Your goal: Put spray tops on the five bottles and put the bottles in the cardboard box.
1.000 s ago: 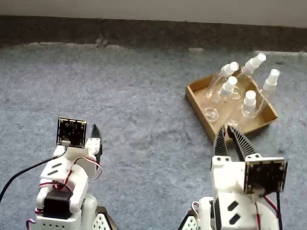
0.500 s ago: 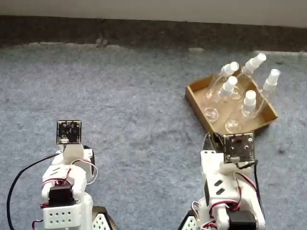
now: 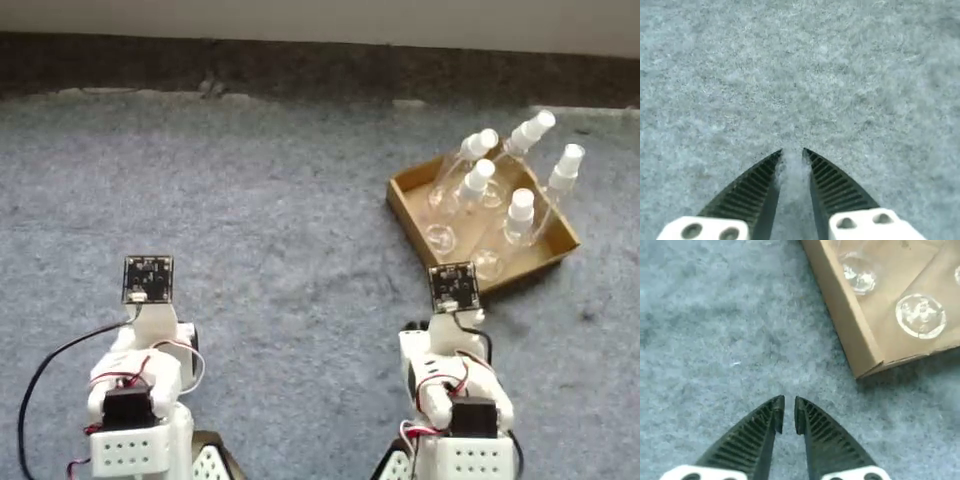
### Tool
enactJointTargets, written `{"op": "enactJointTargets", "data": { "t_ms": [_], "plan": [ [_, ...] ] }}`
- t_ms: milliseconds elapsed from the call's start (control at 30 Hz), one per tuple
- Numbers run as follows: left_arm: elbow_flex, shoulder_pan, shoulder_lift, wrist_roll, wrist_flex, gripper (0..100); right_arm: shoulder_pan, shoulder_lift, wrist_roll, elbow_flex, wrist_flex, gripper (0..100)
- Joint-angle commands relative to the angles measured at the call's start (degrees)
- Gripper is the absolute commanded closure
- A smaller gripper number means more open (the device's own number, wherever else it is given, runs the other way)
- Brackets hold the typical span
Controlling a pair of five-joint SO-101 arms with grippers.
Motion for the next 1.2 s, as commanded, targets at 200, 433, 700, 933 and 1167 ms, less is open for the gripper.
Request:
{"op": "enactJointTargets", "data": {
  "t_ms": [200,433,700,933,1167],
  "plan": [
    [1.19,6.99,-0.13,-0.18,3.96,99,-0.22,-0.66,-0.09,7.78,3.74,98.5],
    [1.19,11.74,-0.13,0.00,3.96,99,-0.04,-0.66,0.18,7.78,5.93,98.7],
    [1.19,12.09,-0.22,0.00,4.04,99,-0.04,-0.57,-0.26,7.87,5.93,99.1],
    [1.19,11.74,-0.13,0.00,4.13,99,0.04,-0.66,-10.46,7.60,5.93,99.3],
    [1.19,9.89,-0.13,0.09,4.13,99,-0.13,-0.66,-10.55,7.87,5.93,99.3]
  ]
}}
